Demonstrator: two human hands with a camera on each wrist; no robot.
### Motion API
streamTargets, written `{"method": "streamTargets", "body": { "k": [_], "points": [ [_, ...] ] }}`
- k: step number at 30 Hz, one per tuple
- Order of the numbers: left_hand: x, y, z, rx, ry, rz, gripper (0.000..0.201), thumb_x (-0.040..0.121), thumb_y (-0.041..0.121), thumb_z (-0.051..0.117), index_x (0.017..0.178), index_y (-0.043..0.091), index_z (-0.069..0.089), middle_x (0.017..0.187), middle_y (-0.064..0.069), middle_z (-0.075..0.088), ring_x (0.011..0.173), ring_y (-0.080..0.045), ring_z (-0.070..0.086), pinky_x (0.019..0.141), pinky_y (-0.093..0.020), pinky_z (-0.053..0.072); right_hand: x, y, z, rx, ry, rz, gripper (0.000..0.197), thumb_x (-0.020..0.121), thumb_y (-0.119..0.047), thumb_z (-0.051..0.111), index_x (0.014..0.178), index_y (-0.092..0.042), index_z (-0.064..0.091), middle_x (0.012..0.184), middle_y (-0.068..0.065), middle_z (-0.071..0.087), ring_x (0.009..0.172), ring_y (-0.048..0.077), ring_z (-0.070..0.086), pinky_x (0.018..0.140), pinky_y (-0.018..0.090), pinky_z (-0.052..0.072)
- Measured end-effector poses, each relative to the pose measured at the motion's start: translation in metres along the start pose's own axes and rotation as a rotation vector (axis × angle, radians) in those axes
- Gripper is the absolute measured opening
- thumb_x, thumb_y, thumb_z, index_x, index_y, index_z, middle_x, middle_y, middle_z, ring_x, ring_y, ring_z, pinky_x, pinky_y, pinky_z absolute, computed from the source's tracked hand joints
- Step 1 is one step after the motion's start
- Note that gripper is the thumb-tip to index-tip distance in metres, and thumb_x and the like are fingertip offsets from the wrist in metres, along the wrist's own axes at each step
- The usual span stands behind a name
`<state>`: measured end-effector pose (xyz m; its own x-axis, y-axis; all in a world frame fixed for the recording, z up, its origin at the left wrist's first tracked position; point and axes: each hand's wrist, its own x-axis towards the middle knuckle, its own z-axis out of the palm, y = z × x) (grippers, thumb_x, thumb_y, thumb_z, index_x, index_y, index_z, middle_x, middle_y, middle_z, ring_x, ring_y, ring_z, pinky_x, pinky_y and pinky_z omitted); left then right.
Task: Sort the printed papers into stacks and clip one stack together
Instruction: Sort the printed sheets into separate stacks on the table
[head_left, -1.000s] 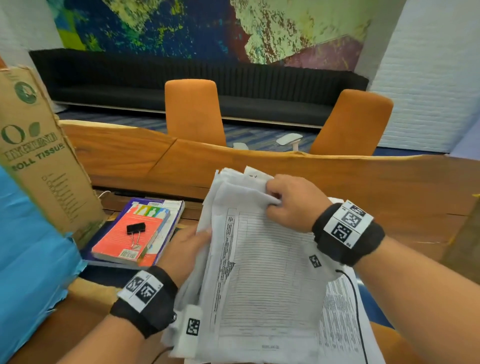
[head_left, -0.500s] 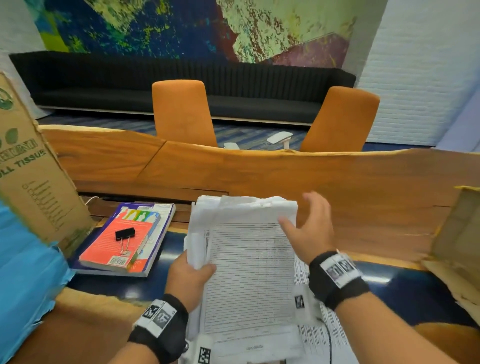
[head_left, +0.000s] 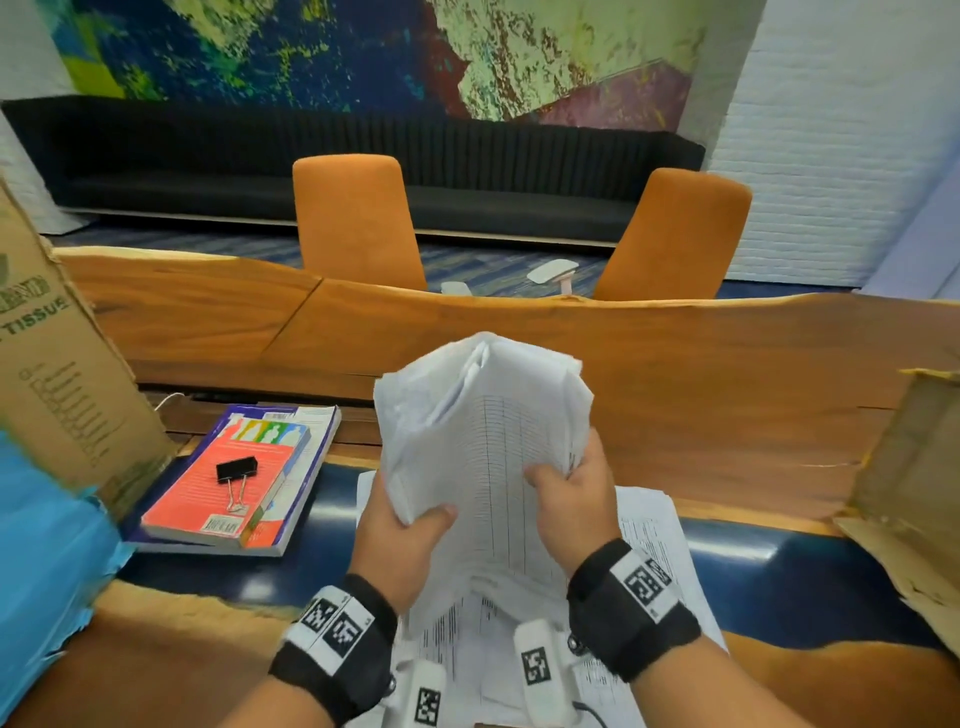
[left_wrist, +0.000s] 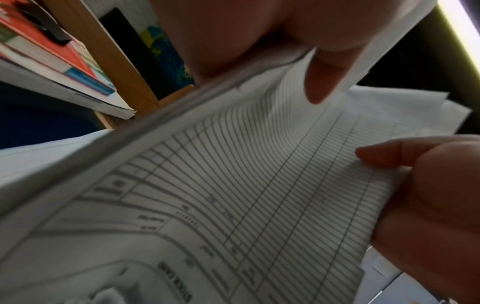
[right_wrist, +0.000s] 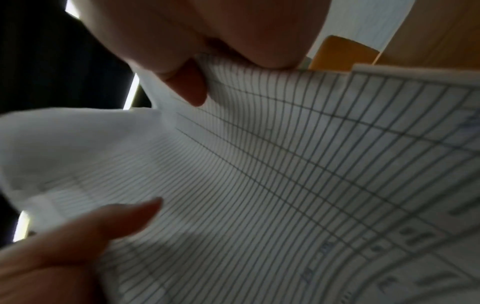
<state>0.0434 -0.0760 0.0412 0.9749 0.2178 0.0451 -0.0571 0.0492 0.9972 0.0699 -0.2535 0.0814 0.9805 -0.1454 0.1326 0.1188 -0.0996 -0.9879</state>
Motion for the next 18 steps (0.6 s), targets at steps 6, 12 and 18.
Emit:
{"method": "streamTargets", "body": {
  "k": [6, 12, 18],
  "points": [
    [-0.002, 0.009, -0.023, -0.199, -0.106, 0.123, 0.068, 0.066, 0.024, 0.078, 0.129, 0.011, 0.056, 0.128, -0.013, 0.063, 0.122, -0.032, 0.057, 0.101, -0.047, 0.045, -0.004, 0.014, -0.015, 0.141, 0.023, -0.112, 0.055, 0.061, -0.002, 0.055, 0.115, -0.010, 0.062, 0.106, 0.017, 0.067, 0.098, 0.032, 0.063, 0.078, 0.049, 0.056],
    [0.003, 0.045, 0.002, -0.188, -0.036, 0.211, 0.042, 0.073, 0.035, 0.064, 0.115, 0.033, 0.067, 0.117, 0.002, 0.070, 0.113, -0.014, 0.062, 0.099, -0.041, 0.049, 0.003, -0.014, -0.002, 0.159, 0.021, -0.227, 0.032, 0.070, -0.002, 0.049, 0.097, -0.008, 0.065, 0.080, 0.004, 0.059, 0.068, 0.012, 0.051, 0.056, 0.019, 0.043],
    [0.004, 0.031, 0.008, -0.295, -0.003, -0.019, 0.057, 0.058, 0.059, 0.078, 0.109, 0.032, 0.070, 0.107, -0.003, 0.073, 0.112, -0.028, 0.063, 0.094, -0.048, 0.050, -0.005, 0.009, -0.005, -0.037, -0.041, -0.118, 0.029, 0.087, -0.002, 0.067, 0.097, -0.028, 0.064, 0.088, -0.010, 0.068, 0.079, 0.001, 0.064, 0.070, 0.023, 0.050]
  ]
}}
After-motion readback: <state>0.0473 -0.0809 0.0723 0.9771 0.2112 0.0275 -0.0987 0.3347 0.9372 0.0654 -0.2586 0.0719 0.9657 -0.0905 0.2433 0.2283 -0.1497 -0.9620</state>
